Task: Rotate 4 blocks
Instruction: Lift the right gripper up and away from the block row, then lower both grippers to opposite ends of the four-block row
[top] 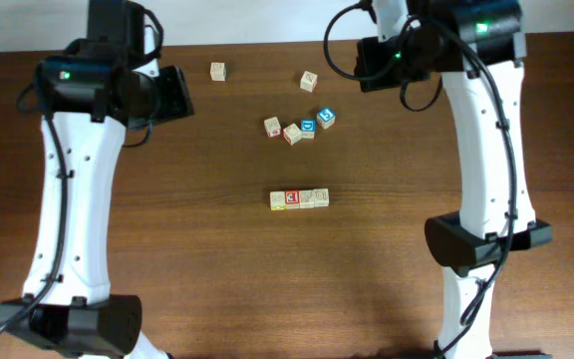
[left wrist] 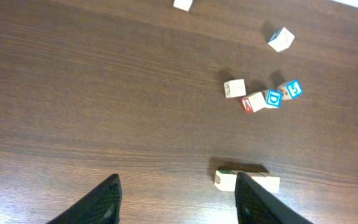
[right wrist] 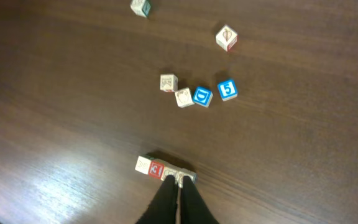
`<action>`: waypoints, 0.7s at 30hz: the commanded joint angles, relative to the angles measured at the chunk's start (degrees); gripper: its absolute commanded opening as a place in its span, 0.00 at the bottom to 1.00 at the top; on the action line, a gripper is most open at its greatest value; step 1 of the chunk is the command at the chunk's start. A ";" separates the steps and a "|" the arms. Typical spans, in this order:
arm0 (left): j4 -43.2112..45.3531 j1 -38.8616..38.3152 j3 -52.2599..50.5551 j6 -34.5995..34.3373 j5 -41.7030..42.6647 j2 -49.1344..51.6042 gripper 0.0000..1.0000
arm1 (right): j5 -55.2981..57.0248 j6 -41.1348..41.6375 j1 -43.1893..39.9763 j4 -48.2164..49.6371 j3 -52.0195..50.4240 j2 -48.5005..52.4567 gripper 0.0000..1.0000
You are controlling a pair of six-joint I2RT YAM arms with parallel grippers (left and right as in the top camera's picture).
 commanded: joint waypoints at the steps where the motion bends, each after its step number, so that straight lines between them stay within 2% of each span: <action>1: -1.31 -0.39 -0.46 -0.39 1.70 2.67 0.22 | -5.97 -0.28 -2.89 -0.37 0.85 -1.68 0.04; 4: -2.19 -0.39 -0.50 0.15 2.84 4.09 0.00 | -12.46 -0.46 -5.90 -0.37 -0.24 -1.75 0.04; 7: -1.36 -0.39 -0.50 6.88 10.97 5.79 0.00 | -8.74 -1.40 -7.43 -0.37 -8.63 -2.93 0.04; 11: -2.19 -0.42 -0.50 7.93 12.37 8.20 0.06 | -8.46 -5.22 -7.50 -0.37 -22.77 -4.96 0.04; 13: -4.90 -0.79 -0.50 11.39 15.13 10.58 0.06 | -6.12 -7.45 -8.98 -0.37 -33.18 -9.11 0.04; 17: -6.60 -2.01 -0.50 16.70 21.03 14.62 0.04 | -16.90 -15.45 -13.79 1.55 -46.21 -13.05 0.05; 19: -6.71 -2.78 -0.72 19.85 23.30 16.02 0.04 | -17.90 -15.65 -14.25 5.86 -52.00 -13.38 0.05; 21: -6.73 -3.39 -1.99 22.43 23.30 16.44 0.05 | -17.40 -12.41 -14.10 11.87 -56.68 -13.38 0.05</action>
